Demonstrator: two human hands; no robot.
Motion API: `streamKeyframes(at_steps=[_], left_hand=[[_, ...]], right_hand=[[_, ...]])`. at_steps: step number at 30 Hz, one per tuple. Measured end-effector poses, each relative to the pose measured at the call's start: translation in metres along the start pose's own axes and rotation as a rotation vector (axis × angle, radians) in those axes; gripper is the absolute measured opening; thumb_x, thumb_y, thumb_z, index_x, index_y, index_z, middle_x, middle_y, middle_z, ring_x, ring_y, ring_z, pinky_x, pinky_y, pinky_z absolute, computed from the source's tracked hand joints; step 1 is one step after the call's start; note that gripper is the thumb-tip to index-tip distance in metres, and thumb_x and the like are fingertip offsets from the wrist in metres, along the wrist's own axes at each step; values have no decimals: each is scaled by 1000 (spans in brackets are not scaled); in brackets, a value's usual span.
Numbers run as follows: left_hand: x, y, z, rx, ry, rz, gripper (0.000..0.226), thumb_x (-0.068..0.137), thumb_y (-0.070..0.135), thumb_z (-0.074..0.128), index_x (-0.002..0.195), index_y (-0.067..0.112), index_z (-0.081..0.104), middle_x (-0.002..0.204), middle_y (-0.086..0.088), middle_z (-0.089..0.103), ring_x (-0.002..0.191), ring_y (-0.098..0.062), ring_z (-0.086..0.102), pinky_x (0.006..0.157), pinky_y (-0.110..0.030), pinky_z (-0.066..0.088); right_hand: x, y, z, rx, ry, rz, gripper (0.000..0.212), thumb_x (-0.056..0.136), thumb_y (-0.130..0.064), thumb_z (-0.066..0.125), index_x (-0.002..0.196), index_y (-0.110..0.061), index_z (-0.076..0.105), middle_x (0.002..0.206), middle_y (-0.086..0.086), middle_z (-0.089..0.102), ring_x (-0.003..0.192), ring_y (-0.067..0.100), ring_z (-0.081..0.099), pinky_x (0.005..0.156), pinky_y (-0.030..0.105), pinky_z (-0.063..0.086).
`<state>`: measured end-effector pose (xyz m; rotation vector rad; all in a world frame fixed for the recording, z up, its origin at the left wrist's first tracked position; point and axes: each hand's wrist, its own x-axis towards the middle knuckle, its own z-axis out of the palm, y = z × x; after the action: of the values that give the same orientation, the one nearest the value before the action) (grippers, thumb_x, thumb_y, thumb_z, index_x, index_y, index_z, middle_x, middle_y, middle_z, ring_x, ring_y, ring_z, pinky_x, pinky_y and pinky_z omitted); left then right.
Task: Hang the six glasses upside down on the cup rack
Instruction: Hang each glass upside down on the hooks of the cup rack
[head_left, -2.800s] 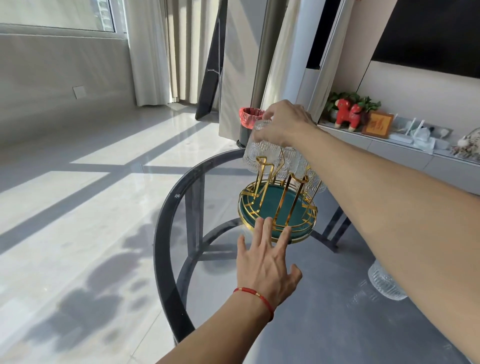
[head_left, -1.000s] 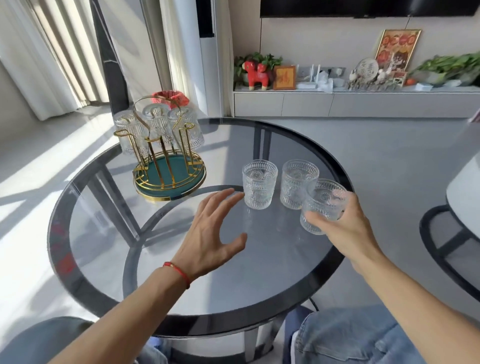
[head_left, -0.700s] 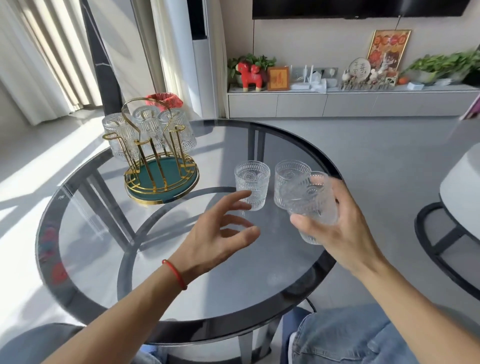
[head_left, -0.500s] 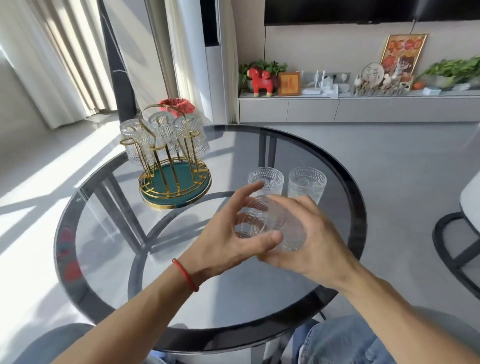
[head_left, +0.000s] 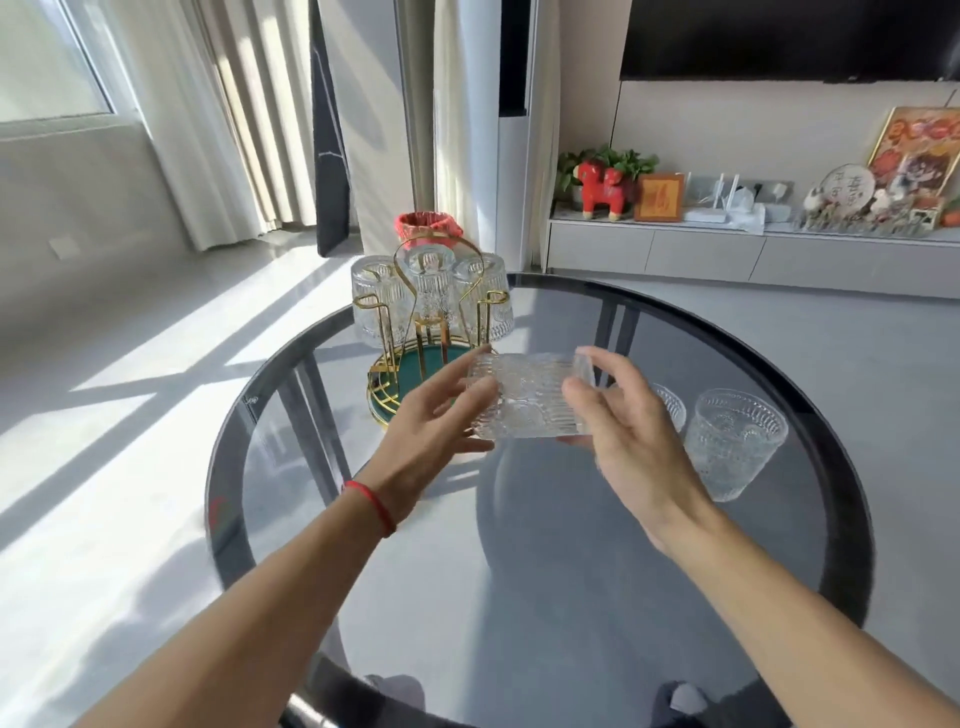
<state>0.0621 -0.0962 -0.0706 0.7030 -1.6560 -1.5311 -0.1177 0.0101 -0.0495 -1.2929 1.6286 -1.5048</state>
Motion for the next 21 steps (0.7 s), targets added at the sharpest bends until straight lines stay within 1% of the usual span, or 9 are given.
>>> streamKeyframes(at_steps=[2,4,5,7,9,11,14,16,21], left_hand=[[-1,-7,-12,316,99,89,37,94,62,53,125,46,66,114,14,75,108,-2,68,87,-28,60],[-2,-17,-22,624,150,128,56,96,65,38,117,27,73,116,4,72,109,-10,64,94,-40,56],[-2,-22,-25,780,129,115,58,97,63,36,118,24,73,124,-2,69,116,-15,60,101,-42,51],[-3,-31,-28,999,79,79,48,95,58,47,128,32,69,147,-3,55,136,-22,46,112,-44,40],[-4,-35,-29,1080,43,65,45,90,56,55,131,40,65,159,-2,41,146,-24,33,115,-49,35],[-5,-38,-30,1130,28,74,49,87,59,53,134,44,61,164,0,33,150,-24,26,116,-53,32],[-6,-42,-35,1147,17,46,52,89,59,53,139,47,54,167,2,26,153,-23,18,120,-53,25],[-8,-45,-37,1160,1,20,54,90,58,54,143,48,49,168,1,24,154,-23,16,121,-51,22],[-9,-50,-41,1192,-9,41,61,86,59,51,146,47,44,167,-2,25,154,-24,16,117,-51,24]], right_hand=[[11,-10,-2,-123,58,-74,58,82,-67,56,136,-43,53,125,-5,70,114,24,67,93,44,54],[23,-26,0,-214,95,-147,52,87,-61,60,135,-43,55,115,-3,71,102,28,70,91,48,55],[30,-36,3,-241,100,-181,50,87,-59,61,134,-42,56,112,-4,71,98,29,70,90,49,55],[47,-57,14,-262,90,-244,50,87,-56,62,133,-39,60,112,-8,70,102,27,69,91,49,54],[64,-81,31,-300,93,-308,49,86,-56,62,131,-37,62,108,-9,70,101,24,67,87,41,55],[81,-102,51,-364,100,-377,50,87,-56,61,133,-35,63,108,-11,70,98,20,65,82,31,51],[106,-122,82,-435,50,-429,52,90,-53,63,136,-30,61,138,-6,65,124,20,60,98,38,50],[121,-125,101,-503,10,-408,54,90,-55,63,137,-29,60,143,-3,62,129,24,58,102,41,49],[139,-110,131,-699,-37,-376,63,85,-61,62,135,-24,55,134,9,65,117,31,59,82,33,35]])
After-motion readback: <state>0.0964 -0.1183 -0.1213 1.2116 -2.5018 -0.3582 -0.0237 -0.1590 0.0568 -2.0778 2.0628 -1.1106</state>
